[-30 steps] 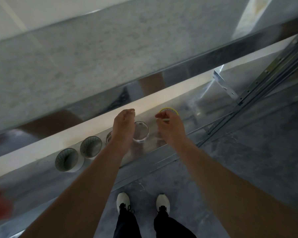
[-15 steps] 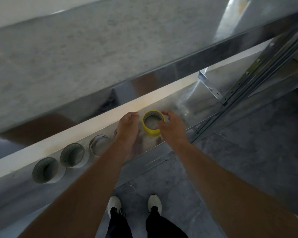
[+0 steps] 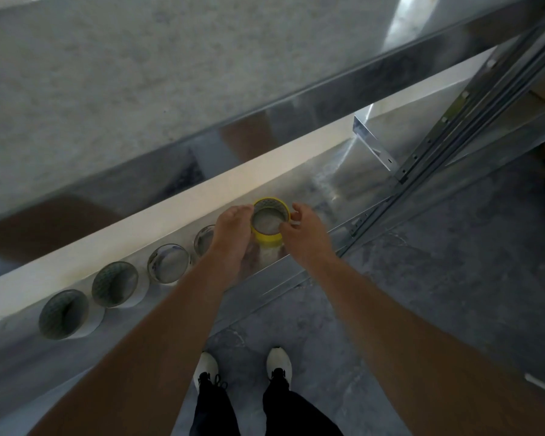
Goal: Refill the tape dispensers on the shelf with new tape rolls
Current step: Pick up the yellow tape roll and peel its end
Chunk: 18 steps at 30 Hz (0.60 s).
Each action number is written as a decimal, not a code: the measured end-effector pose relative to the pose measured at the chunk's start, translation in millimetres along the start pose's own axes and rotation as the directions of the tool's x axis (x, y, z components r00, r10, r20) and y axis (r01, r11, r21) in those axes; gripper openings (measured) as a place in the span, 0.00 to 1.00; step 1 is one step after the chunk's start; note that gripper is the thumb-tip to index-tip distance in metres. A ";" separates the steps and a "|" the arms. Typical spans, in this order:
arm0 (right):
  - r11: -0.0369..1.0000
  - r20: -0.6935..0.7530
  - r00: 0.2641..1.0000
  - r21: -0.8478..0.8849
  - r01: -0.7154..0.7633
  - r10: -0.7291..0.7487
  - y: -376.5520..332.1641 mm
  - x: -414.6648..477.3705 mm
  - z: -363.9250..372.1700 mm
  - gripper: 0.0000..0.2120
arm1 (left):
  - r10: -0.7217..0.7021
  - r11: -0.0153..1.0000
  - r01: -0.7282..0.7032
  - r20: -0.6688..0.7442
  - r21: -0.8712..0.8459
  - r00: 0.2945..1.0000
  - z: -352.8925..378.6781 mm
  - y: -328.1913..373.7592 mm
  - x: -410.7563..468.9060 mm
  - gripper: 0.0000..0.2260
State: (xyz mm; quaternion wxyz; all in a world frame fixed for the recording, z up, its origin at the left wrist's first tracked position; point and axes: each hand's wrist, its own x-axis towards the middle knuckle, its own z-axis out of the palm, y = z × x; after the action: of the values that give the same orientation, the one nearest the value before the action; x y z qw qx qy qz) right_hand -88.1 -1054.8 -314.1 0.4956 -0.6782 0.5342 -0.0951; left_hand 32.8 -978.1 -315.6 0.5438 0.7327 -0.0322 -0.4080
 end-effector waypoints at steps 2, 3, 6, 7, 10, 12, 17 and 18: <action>1.000 -0.012 1.000 0.016 0.005 -0.004 -2.9 -1.0 -0.7 0.27 | 0.012 1.000 -0.012 0.001 -0.020 1.000 -0.8 0.1 -1.5 0.11; 1.000 -0.023 1.000 0.019 0.010 -0.010 -5.0 -1.1 -0.6 0.27 | 0.015 1.000 -0.015 -0.008 -0.022 1.000 -1.4 5.5 -7.2 0.11; 0.998 -0.078 0.995 -0.001 0.057 -0.057 -9.4 -0.6 -0.5 0.27 | 0.015 0.998 -0.016 -0.024 -0.067 1.000 -5.3 18.9 -19.8 0.10; 0.997 -0.081 0.994 -0.011 0.075 -0.076 -10.7 -0.7 -0.7 0.27 | 0.018 0.997 -0.021 -0.028 -0.079 0.999 -6.6 22.9 -24.0 0.10; 0.996 -0.073 0.993 -0.017 0.088 -0.089 -23.0 -8.4 -4.8 0.20 | 0.033 0.994 -0.037 -0.041 -0.105 0.999 -11.0 30.6 -34.0 0.09; 0.993 -0.077 0.990 -0.025 0.119 -0.120 -32.9 -15.2 -9.5 0.17 | 0.032 0.993 -0.038 -0.060 -0.107 0.998 -15.0 33.0 -39.3 0.11; 0.975 -0.110 0.969 -0.029 0.221 -0.223 -46.5 -32.2 -9.2 0.16 | 0.057 0.991 -0.068 -0.091 -0.119 0.994 -34.6 35.6 -60.1 0.08; 0.970 -0.116 0.963 -0.033 0.239 -0.242 -49.0 -37.4 -6.6 0.16 | 0.076 0.991 -0.085 -0.085 -0.108 0.994 -40.2 34.7 -64.8 0.08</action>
State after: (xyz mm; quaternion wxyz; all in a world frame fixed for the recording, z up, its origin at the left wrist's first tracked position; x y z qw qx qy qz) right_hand -76.9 -1031.0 -257.9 0.4411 -0.7357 0.4775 -0.1900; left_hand 28.9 -929.4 -247.5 0.6008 0.7150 -0.0167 -0.3571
